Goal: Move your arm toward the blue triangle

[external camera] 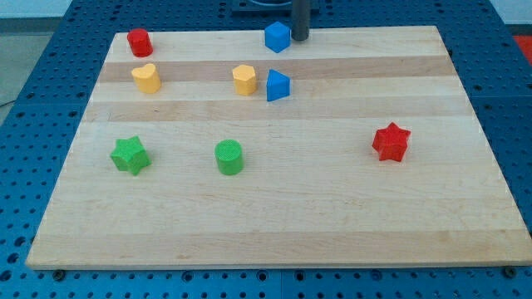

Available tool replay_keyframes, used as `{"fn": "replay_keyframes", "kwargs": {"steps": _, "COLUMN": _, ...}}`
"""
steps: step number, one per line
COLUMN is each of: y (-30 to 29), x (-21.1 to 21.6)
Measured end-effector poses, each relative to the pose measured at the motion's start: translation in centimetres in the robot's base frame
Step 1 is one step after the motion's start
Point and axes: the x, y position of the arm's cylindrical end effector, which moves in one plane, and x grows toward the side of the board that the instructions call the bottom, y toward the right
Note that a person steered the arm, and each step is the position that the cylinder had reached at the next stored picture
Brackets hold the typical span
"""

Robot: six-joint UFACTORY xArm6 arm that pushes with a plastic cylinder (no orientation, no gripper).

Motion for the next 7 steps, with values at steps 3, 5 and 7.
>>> {"fn": "replay_keyframes", "kwargs": {"steps": 3, "y": 22.4, "x": 21.4}}
{"fn": "replay_keyframes", "kwargs": {"steps": 5, "y": 17.6, "x": 25.5}}
{"fn": "replay_keyframes", "kwargs": {"steps": 7, "y": 14.7, "x": 17.1}}
